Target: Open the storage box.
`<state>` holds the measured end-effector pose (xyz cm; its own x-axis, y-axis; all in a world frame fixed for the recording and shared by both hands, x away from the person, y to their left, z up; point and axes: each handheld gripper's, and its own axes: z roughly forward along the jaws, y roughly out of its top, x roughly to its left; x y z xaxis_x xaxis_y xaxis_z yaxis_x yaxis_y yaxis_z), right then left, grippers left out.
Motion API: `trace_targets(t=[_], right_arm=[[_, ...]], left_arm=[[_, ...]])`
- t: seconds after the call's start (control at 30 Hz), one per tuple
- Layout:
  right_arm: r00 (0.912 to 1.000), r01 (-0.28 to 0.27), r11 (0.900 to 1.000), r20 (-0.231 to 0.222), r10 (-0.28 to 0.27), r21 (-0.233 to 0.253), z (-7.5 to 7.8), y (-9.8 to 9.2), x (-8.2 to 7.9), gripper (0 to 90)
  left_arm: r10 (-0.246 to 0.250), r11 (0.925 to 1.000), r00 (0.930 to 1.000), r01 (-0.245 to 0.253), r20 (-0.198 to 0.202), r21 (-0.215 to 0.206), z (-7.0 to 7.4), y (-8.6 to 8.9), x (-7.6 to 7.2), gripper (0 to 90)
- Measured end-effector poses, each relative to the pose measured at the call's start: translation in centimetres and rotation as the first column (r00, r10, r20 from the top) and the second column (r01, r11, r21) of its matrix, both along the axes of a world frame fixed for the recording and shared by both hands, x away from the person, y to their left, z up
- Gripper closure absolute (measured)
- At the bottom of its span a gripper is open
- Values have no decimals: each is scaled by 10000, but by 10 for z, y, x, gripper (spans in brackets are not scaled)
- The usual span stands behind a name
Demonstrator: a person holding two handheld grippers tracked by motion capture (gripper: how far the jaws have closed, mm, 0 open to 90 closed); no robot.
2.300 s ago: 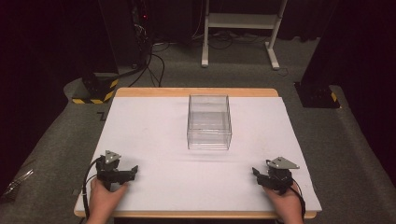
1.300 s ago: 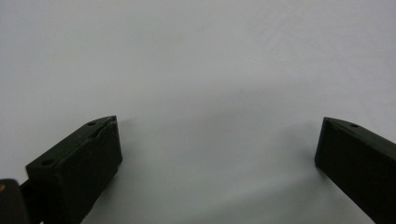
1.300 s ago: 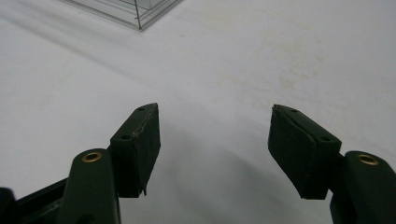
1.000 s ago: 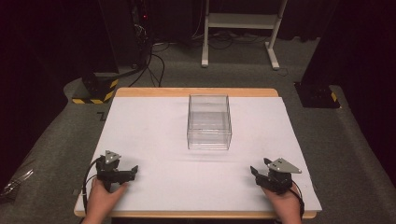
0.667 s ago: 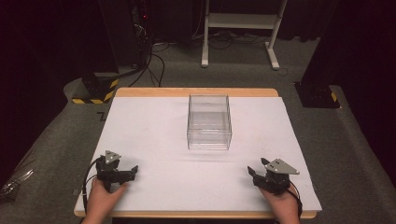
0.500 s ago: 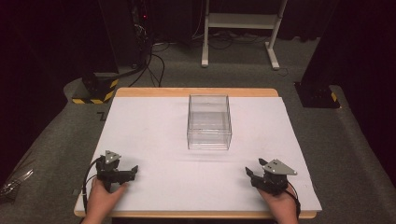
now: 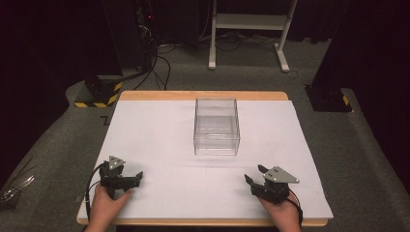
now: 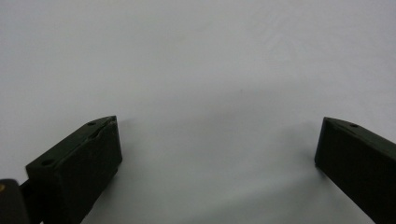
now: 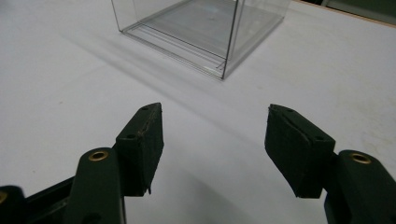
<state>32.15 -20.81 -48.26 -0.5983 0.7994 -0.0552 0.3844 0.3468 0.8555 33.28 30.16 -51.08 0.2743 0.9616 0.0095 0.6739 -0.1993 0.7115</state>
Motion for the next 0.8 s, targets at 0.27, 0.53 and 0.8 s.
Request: trace_targets(t=[0.27,0.53,0.8], right_arm=[[9996,-277,9992,-47,278,272,2,14,-1,404],[9989,-376,9956,-244,398,856,7,23,0,402],[9985,-406,9957,-319,434,838,10,32,7,401]], left_arm=[[-16,10000,10000,16,5,26,0,0,0,7],[-13,10000,10000,13,5,23,0,0,0,7],[-21,10000,10000,21,-12,9,0,0,0,7]])
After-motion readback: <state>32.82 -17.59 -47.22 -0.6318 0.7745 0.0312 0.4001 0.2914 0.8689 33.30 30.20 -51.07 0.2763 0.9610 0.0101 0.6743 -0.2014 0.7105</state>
